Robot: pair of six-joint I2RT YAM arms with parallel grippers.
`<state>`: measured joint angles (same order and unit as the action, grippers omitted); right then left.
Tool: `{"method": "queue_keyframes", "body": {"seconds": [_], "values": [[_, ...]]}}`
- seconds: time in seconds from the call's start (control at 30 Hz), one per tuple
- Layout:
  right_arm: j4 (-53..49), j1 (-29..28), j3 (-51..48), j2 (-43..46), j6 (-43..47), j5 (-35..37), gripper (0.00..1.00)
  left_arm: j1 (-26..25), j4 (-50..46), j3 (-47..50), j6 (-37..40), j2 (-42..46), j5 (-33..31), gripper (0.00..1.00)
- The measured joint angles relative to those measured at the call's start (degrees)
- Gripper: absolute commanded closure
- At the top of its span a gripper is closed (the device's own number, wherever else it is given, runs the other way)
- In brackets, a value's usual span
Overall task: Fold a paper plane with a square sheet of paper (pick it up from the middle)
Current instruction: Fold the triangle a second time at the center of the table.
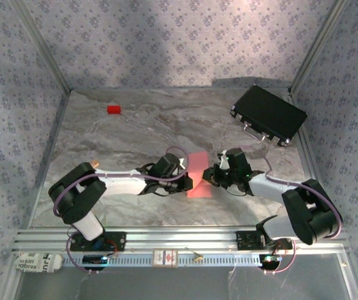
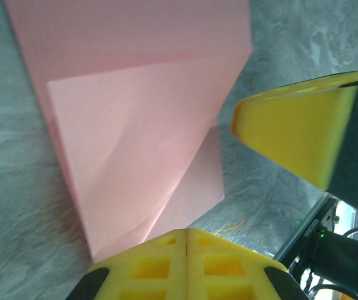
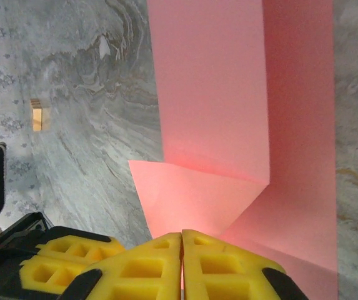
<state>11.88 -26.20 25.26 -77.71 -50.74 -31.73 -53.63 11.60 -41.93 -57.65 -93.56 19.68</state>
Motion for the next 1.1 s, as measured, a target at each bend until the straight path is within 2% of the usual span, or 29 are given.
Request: {"method": "queue_keyframes", "body": {"seconds": [0.5,0.93,1.1], "values": [[0.79,-2.10,2.47,-3.69,-0.44,-0.02,0.91,-0.02,2.21,0.13,-0.57,-5.84,0.46,0.96],[2.01,-2.05,3.08,-9.22,-0.42,0.02,0.92,-0.02,3.39,0.13,-0.96,-6.64,0.90,0.95],[1.95,-1.79,3.19,-11.56,0.26,0.63,0.95,-0.02,3.39,0.13,-0.94,-6.64,0.92,0.94]]}}
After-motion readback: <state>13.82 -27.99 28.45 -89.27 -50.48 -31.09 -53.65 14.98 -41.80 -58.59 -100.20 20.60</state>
